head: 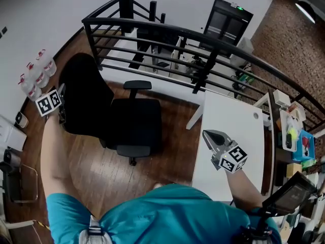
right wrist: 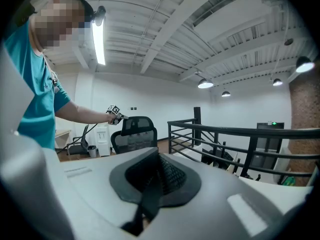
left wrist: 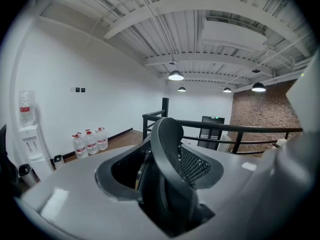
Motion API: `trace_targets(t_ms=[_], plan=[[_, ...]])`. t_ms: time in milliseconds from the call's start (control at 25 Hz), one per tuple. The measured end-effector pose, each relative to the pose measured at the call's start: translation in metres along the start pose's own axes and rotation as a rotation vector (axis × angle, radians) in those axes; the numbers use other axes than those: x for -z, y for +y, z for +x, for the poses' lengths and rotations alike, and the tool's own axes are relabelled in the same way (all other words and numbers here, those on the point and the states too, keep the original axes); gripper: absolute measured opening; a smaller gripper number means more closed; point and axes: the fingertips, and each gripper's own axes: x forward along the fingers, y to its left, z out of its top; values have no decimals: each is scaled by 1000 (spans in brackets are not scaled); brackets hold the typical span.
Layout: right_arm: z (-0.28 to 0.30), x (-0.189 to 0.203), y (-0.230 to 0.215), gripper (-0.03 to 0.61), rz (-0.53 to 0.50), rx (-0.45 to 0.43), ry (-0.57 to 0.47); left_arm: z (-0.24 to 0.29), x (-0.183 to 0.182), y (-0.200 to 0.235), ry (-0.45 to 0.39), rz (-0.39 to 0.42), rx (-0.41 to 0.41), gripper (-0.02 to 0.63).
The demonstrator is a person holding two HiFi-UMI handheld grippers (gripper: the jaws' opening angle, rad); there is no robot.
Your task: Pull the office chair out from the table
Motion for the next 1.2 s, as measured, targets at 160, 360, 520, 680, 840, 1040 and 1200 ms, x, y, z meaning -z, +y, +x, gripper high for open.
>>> trace_targets(t_ms=[160,360,520,680,840,1040,1200], plan=[[-3,-4,6,-3,-7,-12,-5,-30,-1,-18,-91,11,32,239],[-17,0,7,-3,5,-17,-17,-75,21,-84,-179,36,121,206],[-23,-3,10,-3,-10,-41,-27,-92,55,-163,-214,56,289,151],[-35,-10,20,-3,-10,-54,-43,-117,91,-242,-223,60,445,118],[-73,-5,11,-3,-10,-60,-70,-143,141,-345,-214,133,573,97],[-128,-2,3,-3,-4,-60,-86,-183,177,-448,-228,152,683,75],[-180,-7,-1,-3,-1,-60,-95,-216,195,-513,-219,169,728,67]])
